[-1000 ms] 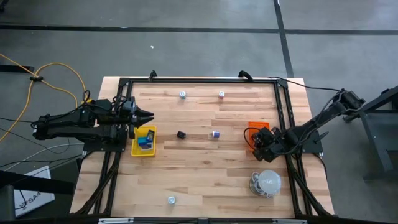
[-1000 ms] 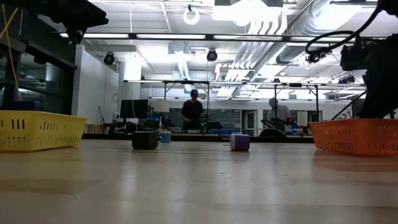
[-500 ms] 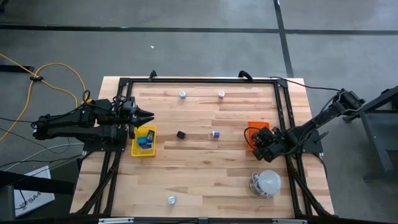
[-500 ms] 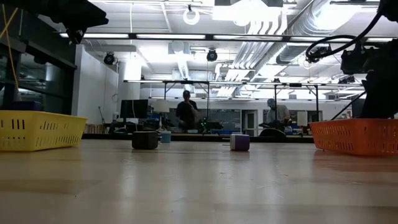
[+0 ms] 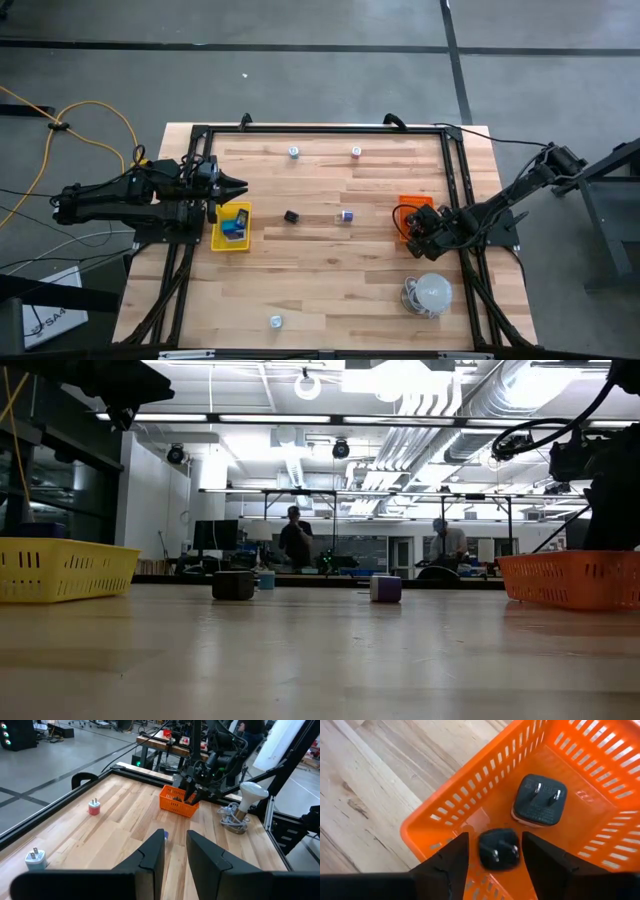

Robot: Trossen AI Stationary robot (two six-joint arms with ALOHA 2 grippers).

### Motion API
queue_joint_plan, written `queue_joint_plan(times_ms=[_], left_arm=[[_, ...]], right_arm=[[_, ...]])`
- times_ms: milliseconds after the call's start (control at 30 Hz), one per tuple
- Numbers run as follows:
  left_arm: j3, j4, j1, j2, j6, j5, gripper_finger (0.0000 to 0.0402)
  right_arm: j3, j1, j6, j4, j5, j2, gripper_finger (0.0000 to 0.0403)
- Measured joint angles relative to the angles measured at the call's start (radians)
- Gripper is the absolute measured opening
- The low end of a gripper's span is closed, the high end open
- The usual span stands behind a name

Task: Pick & Place Office items
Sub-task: Put the bottom black charger adapter into the orange bin, then put the purple white charger adapter into the orange bin

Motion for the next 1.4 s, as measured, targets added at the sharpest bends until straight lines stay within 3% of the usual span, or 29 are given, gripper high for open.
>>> queue_joint_plan(times_ms=[600,867,1400], left_arm=[[0.000,0.000,0.000,0.000,0.000,0.000,0.0078],[0.000,0.000,0.000,0.000,0.000,0.000,0.0078],[0.000,0.000,0.000,0.000,0.000,0.000,0.0078]], right_arm=[[0.001,0.000,-0.001,0.005,0.027,-0.002,0.0174],[0.001,-0.020,-0.033,0.000,0.050,-0.076,0.0174],[0.133,-0.109,-0.311,-0.035,0.082,-0.146,0.0174]])
